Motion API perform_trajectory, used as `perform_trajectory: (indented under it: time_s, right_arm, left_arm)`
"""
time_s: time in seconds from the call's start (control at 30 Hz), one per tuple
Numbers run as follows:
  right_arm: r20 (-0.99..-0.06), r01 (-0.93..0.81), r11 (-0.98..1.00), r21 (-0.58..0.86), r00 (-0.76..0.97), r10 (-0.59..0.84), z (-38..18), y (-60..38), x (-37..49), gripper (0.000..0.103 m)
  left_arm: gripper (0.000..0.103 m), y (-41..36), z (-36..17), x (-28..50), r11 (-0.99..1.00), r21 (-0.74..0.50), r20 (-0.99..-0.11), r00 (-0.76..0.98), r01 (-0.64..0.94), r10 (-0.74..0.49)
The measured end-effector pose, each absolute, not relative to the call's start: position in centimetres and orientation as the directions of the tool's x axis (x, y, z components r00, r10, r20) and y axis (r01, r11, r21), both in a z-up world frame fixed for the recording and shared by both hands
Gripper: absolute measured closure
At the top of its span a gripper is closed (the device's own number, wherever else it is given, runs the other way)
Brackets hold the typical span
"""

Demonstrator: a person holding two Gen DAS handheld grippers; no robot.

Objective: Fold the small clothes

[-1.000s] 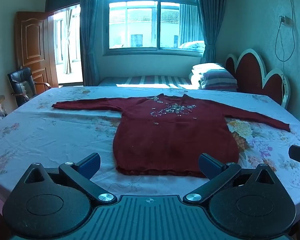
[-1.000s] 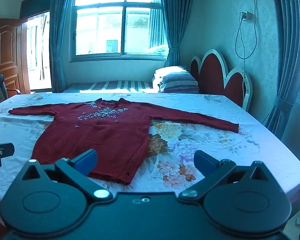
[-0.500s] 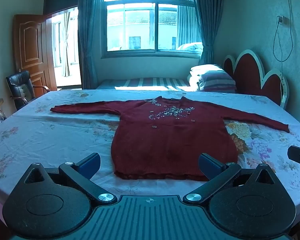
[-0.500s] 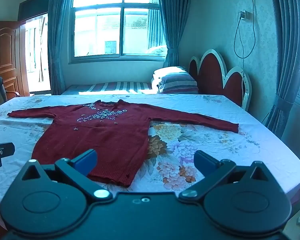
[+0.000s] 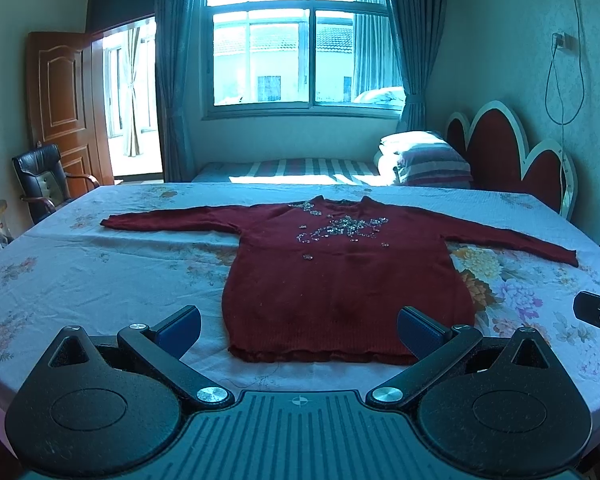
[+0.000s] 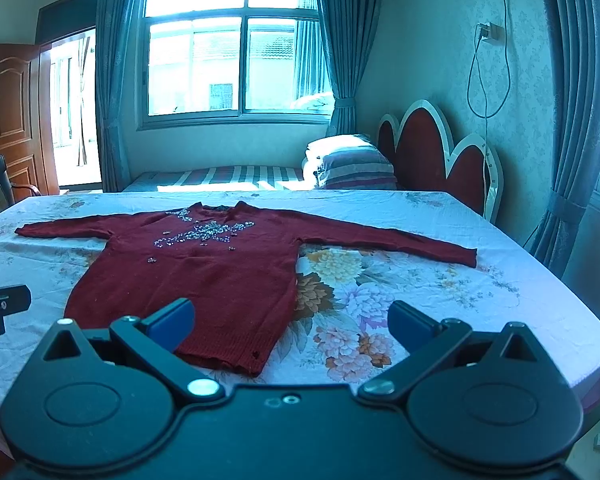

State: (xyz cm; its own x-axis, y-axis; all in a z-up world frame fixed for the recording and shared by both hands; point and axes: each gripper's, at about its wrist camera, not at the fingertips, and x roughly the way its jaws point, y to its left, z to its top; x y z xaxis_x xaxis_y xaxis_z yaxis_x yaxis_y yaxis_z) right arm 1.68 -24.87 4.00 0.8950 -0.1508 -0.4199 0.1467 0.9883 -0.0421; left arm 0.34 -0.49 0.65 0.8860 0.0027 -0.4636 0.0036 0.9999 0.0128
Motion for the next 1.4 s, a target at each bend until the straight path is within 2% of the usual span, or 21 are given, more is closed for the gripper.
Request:
perform_trajectory:
  time_s: [1.4]
  right_arm:
    - [-0.409, 0.142, 0.989, -0.042, 0.901, -0.147, 4.53, -24.83, 2.06, 0.0]
  left_arm:
    - [0.0, -0.83, 0.61, 1.08, 1.0, 0.018, -0.458, 0.889, 0.012, -0.002]
